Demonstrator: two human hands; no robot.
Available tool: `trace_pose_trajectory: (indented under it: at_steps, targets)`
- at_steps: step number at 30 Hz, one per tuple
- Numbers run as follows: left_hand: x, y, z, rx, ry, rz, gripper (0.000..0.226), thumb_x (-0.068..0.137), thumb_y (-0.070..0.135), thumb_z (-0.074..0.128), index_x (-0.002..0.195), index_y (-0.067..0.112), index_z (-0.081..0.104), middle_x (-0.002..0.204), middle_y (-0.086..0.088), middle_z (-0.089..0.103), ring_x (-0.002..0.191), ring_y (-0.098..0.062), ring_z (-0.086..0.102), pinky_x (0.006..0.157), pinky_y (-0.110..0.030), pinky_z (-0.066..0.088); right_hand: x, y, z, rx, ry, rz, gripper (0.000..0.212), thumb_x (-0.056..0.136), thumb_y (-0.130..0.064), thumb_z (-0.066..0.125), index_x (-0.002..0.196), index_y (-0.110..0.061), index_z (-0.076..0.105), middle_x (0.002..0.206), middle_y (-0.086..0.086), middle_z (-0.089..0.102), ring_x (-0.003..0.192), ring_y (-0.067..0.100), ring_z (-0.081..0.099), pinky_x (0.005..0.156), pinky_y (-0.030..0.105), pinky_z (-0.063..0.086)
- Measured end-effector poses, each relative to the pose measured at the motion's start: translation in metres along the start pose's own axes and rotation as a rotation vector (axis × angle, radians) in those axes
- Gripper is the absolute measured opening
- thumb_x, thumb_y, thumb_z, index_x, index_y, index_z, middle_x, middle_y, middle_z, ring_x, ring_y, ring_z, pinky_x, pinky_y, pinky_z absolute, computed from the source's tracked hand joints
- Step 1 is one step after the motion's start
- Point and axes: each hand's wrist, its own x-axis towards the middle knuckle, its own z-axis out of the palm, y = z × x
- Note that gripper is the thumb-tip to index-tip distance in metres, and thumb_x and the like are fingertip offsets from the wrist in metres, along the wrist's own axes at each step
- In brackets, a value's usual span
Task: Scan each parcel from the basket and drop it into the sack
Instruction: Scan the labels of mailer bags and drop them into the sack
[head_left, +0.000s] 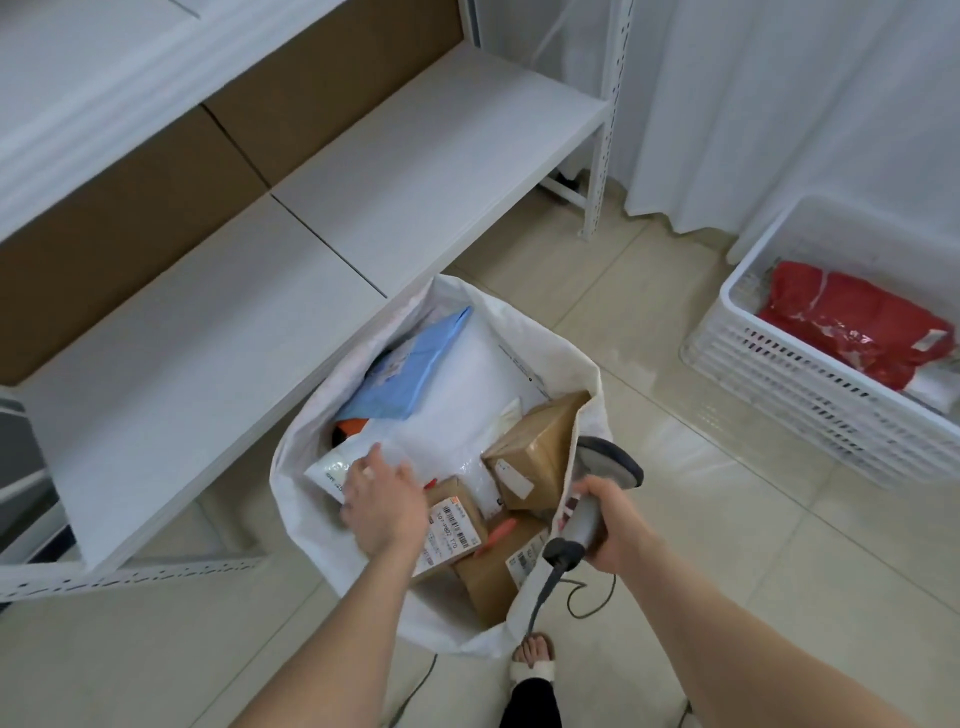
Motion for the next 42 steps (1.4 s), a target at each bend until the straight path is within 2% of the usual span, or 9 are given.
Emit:
trace_pose_trajectory:
  at_steps: [7,10,14,19,26,30,33,35,42]
  targets:
    - [0.027,-0.079,0.005,-0.613,0.26,-0.907,0.051,0.1,0.028,0.043,0.142,-0.001,0.033,0.146,-0.025,0.031,0.132,-0.035,0.034,0.108,-0.039,0.024,0.032,0.018,0.018,-0.166,0.124,-0.091,0.04,0.084,-0.016,0.063,0.118,-0.009,0.043,0.109,0.018,0.056,0.104,0.038,0.056,0.096,0.055,0.048]
    - [0.025,-0.097,0.018,-0.955,0.035,-1.072,0.032,0.101,0.011,0.037,0.126,-0.004,0.05,0.134,-0.023,0.05,0.122,-0.036,0.049,0.091,-0.036,0.043,0.041,0.028,0.025,-0.047,0.116,-0.106,0.042,0.084,-0.018,0.066,0.122,-0.012,0.049,0.114,0.018,0.061,0.102,0.037,0.06,0.093,0.054,0.05]
    - [0.017,-0.087,0.016,-1.069,-0.278,-1.203,0.021,0.096,0.024,0.049,0.105,0.012,0.064,0.103,-0.006,0.065,0.07,-0.022,0.059,0.057,-0.028,0.053,0.045,0.028,0.034,0.001,0.086,-0.137,0.039,0.082,-0.019,0.068,0.117,-0.014,0.052,0.108,0.016,0.063,0.099,0.034,0.062,0.093,0.052,0.051]
    - [0.01,-0.076,0.033,-1.24,-0.701,-1.047,0.065,0.071,0.069,0.061,0.111,0.018,0.067,0.109,-0.012,0.069,0.103,-0.034,0.063,0.092,-0.051,0.047,0.042,0.02,0.051,-0.06,-0.033,-0.135,0.019,0.082,-0.013,0.069,0.097,-0.008,0.058,0.077,0.01,0.06,0.075,0.022,0.06,0.088,0.04,0.052]
    - [0.015,-0.073,0.039,-1.257,-0.785,-0.948,0.056,0.076,0.053,0.07,0.118,0.016,0.066,0.113,-0.018,0.068,0.107,-0.038,0.063,0.094,-0.055,0.047,0.038,0.019,0.074,-0.18,0.058,-0.15,0.047,0.075,-0.015,0.078,0.114,-0.009,0.053,0.108,0.017,0.063,0.102,0.033,0.063,0.093,0.051,0.053]
    - [0.014,-0.065,0.033,-1.17,-0.596,-0.952,0.047,0.089,0.033,0.064,0.127,0.006,0.055,0.119,-0.015,0.062,0.11,-0.034,0.059,0.093,-0.043,0.049,0.035,0.018,0.083,-0.196,0.197,-0.205,0.025,0.078,-0.004,0.07,0.095,-0.011,0.052,0.107,0.017,0.061,0.101,0.033,0.061,0.09,0.048,0.053]
    - [0.009,-0.061,0.021,-1.038,-0.341,-1.013,0.037,0.091,0.038,0.054,0.109,0.005,0.057,0.1,-0.014,0.06,0.087,-0.031,0.057,0.073,-0.035,0.046,0.02,0.018,0.091,-0.251,0.192,-0.237,0.022,0.075,0.0,0.065,0.089,-0.011,0.051,0.1,0.015,0.058,0.096,0.031,0.059,0.074,0.04,0.053]
    - [0.007,-0.06,0.005,-1.011,-0.223,-0.985,0.044,0.094,0.041,0.047,0.11,0.002,0.06,0.103,-0.017,0.064,0.085,-0.03,0.056,0.074,-0.033,0.043,0.005,0.014,0.096,-0.285,0.178,-0.252,0.02,0.076,0.001,0.063,0.086,-0.01,0.05,0.095,0.015,0.054,0.087,0.027,0.056,0.067,0.035,0.051]
    - [0.006,-0.045,-0.038,-1.016,-0.035,-0.982,0.036,0.095,0.024,0.043,0.111,-0.004,0.06,0.11,-0.018,0.063,0.101,-0.035,0.062,0.086,-0.039,0.048,-0.039,0.008,0.084,-0.324,0.082,-0.197,0.037,0.087,-0.011,0.068,0.117,-0.013,0.046,0.097,0.012,0.051,0.106,0.034,0.052,0.1,0.053,0.047]
